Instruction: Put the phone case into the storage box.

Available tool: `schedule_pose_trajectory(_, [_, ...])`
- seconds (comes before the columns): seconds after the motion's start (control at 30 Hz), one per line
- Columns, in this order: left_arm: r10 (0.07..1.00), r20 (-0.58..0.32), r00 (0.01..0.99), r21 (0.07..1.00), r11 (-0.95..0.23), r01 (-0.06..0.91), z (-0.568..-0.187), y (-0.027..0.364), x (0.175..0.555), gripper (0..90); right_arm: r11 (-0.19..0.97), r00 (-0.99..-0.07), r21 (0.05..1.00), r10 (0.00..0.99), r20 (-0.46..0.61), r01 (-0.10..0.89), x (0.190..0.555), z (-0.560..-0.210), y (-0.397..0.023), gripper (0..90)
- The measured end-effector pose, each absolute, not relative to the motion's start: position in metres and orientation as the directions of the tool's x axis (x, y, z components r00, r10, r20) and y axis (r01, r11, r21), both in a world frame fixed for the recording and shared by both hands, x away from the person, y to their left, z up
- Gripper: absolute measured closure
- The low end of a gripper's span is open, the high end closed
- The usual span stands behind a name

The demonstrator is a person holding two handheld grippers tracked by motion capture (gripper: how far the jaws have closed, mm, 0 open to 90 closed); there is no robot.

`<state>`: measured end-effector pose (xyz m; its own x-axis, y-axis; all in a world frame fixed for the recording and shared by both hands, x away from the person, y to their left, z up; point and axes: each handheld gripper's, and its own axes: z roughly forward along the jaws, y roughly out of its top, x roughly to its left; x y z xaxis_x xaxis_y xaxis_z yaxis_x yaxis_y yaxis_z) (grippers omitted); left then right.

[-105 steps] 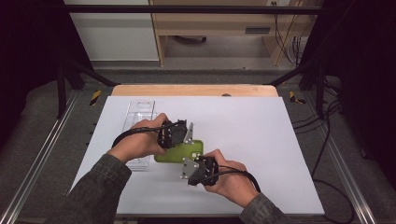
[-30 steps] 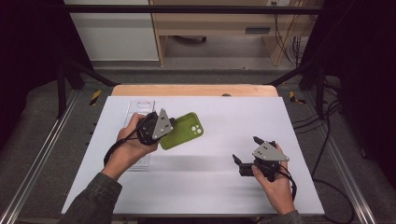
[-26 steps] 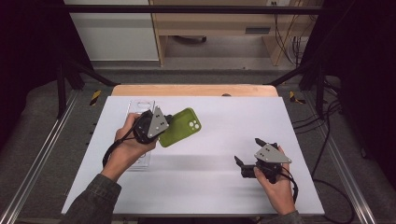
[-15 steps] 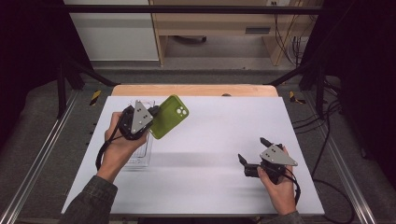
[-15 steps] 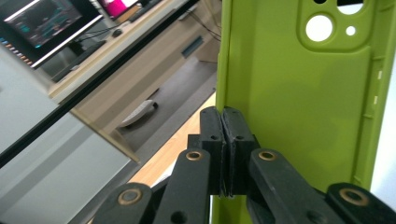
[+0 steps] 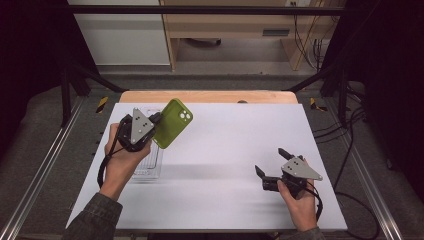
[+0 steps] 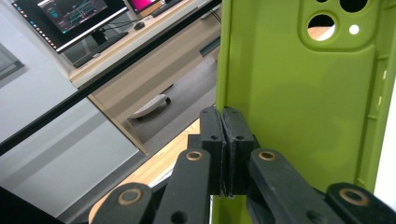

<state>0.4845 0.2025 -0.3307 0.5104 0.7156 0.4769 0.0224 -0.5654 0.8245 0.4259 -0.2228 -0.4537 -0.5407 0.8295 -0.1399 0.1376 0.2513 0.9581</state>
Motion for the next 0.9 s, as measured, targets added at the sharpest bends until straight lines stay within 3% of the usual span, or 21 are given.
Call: schedule_pose_trajectory(0.9, [0.838, 0.367, 0.404, 0.906, -0.421, 0.051, -0.321, 0.238, 0.493, 87.7, 0.154, -0.548, 0.975, 0.836, -0.043, 0.159, 0.422, -0.453, -0.229, 2.9])
